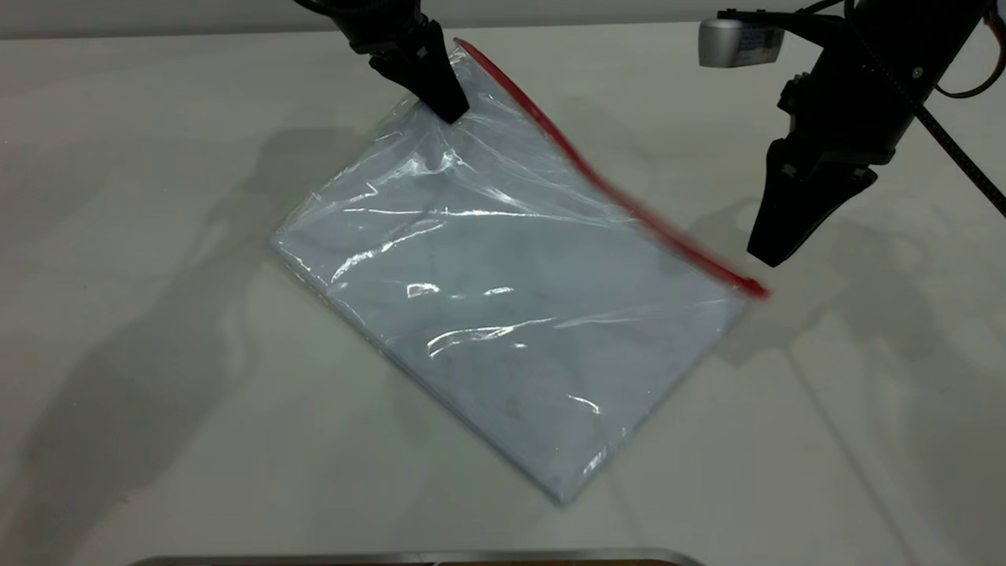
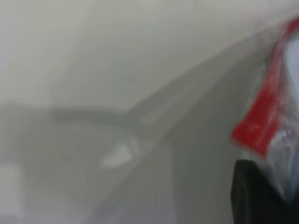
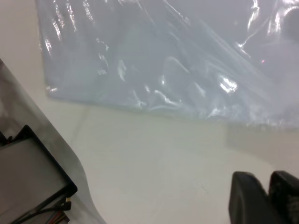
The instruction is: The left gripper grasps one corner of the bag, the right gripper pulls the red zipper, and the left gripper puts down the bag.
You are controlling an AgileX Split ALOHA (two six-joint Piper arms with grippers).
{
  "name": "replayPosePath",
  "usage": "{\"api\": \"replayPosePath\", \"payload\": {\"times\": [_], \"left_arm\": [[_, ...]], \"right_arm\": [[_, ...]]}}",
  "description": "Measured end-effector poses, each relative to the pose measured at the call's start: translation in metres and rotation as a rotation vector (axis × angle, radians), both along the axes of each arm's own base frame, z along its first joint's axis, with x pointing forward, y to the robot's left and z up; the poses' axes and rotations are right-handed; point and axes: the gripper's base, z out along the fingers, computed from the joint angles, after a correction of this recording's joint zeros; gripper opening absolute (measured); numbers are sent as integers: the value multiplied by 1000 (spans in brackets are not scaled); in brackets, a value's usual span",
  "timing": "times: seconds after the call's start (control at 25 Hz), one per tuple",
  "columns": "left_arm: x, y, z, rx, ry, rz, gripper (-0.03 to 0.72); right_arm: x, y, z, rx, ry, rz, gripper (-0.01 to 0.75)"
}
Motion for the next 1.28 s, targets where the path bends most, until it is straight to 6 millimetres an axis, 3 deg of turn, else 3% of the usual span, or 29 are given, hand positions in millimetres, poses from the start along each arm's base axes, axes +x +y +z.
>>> {"api": "replayPosePath", "payload": {"times": [0.32,0.44,0.52,0.64,0.84,1.04,1.28], "left_arm": [[3,4,4,28,-23,16,424],[9,10,23,105,-48,96,525],[15,15,43,162,-65,198,561],[19,26,80,254,-83,371,580],[23,38,162,264,-239,598,587],[7,45,239,166,-338,728,587],[-25,54,315,76,-448,771,587]], "right_arm": [[13,-1,-1,-23,-106,-111,464],[26,-1,7,-25,-183,-156,542],[37,1,23,-11,-243,-168,568],[55,3,65,22,-365,-185,579],[64,3,172,62,-566,-201,580],[30,-8,273,36,-679,-234,580],[-40,-28,362,19,-818,-334,580]]}}
